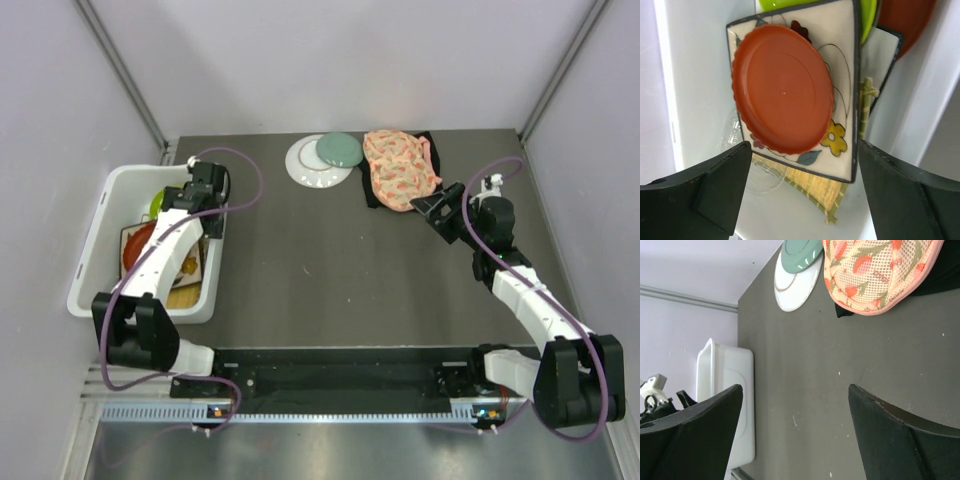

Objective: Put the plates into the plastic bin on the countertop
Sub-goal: Place the plate in the plastic bin, then pick up the plate from the corner of the board.

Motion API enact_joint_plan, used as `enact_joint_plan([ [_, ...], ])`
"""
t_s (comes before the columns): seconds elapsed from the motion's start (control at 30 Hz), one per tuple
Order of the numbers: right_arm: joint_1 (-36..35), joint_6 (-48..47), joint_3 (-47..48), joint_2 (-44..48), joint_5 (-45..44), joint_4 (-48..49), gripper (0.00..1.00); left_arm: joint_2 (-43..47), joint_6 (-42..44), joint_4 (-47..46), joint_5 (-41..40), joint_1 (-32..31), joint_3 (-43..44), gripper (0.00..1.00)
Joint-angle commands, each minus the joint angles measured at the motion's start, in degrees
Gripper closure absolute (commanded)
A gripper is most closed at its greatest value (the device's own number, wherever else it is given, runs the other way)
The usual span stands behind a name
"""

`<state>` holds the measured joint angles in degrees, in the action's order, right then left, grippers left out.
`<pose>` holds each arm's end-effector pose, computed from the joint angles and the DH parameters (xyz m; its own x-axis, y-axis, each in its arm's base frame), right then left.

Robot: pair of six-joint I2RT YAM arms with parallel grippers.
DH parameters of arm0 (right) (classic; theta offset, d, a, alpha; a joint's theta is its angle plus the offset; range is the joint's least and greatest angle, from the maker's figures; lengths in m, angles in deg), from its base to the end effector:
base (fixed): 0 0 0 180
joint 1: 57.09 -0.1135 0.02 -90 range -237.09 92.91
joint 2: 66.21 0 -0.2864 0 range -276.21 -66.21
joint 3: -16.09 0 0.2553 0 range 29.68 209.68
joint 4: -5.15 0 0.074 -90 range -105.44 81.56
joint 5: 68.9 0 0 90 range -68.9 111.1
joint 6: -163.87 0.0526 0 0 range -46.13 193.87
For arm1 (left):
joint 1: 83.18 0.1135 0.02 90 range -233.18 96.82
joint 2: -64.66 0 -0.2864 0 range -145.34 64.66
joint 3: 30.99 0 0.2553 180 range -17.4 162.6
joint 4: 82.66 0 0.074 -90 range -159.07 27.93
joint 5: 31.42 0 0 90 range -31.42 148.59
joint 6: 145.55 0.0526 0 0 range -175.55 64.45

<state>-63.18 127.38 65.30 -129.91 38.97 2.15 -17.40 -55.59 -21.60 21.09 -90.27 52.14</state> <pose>0.2554 0.0435 0.2691 -0.4929 0.7169 -0.4930 0.0071 0.5700 0.8216 0.2953 -0.0045 0.3017 -0.8592 0.1063 -0.5005 -0.2047 0.8250 0.5267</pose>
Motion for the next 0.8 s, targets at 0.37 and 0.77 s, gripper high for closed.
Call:
enact_joint_plan([
  [0.37,0.64,-6.59,5.25,0.60,-2.84,-5.32,0.14,5.09,-13.67,-17.02,27.65,-4.23,13.52,0.13],
  [0.77,0.64,-7.99,6.31,-0.19,-3.54,-7.69,0.14,-27.05,-38.53,-60.88,47.32,-12.95,17.54,0.14],
])
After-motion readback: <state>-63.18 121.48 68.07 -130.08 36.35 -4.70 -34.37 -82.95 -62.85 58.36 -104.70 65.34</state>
